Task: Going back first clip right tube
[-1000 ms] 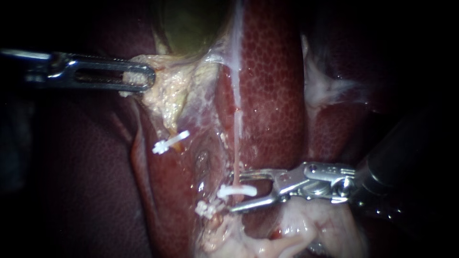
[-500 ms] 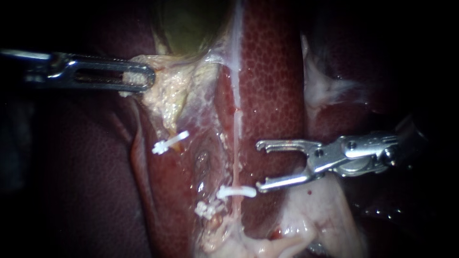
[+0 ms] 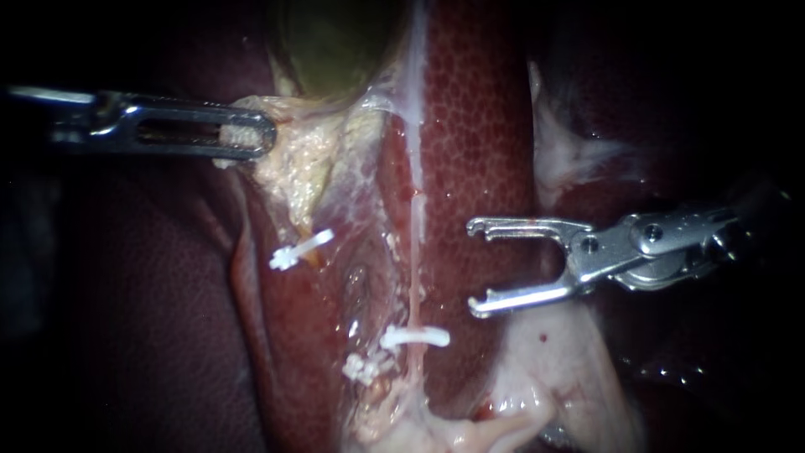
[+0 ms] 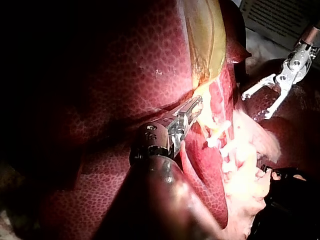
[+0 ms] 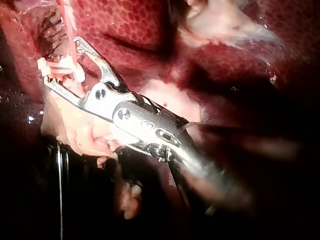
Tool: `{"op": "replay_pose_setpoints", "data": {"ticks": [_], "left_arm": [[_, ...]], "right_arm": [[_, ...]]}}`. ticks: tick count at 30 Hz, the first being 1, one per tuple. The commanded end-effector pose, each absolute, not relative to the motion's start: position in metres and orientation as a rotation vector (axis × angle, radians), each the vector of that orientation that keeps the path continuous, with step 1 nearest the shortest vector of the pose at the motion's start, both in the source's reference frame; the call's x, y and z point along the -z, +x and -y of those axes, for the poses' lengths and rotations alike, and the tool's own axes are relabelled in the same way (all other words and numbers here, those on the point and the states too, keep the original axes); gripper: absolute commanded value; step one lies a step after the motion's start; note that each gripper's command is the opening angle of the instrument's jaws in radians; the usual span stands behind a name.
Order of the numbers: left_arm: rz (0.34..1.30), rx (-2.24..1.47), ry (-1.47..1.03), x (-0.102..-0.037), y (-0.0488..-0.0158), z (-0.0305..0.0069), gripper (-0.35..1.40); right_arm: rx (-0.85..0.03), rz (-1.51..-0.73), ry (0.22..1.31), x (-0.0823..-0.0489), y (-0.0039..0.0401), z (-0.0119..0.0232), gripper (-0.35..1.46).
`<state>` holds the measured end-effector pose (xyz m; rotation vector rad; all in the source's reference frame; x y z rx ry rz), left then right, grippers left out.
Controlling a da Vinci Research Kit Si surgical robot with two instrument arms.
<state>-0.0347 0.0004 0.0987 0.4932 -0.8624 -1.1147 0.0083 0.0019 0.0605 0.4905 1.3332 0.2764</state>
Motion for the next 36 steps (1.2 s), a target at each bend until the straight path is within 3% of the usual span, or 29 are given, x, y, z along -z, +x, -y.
{"op": "replay_pose_setpoints", "data": {"ticks": [1,19,36], "left_arm": [[0.862,1.116,0.484,-0.0992,-0.0351,-0.0001,-0.35],[0.838,1.068,0.521,-0.1053,-0.04,0.0023,-0.35],[0.833,1.063,0.523,-0.1058,-0.0406,0.0026,-0.35]], "right_arm": [[-0.277,-1.333,0.491,-0.0606,0.0083,-0.0019,0.6],[-0.276,-1.334,0.493,-0.0598,0.0078,-0.0026,0.6],[-0.274,-1.336,0.493,-0.0592,0.0076,-0.003,0.6]]}}
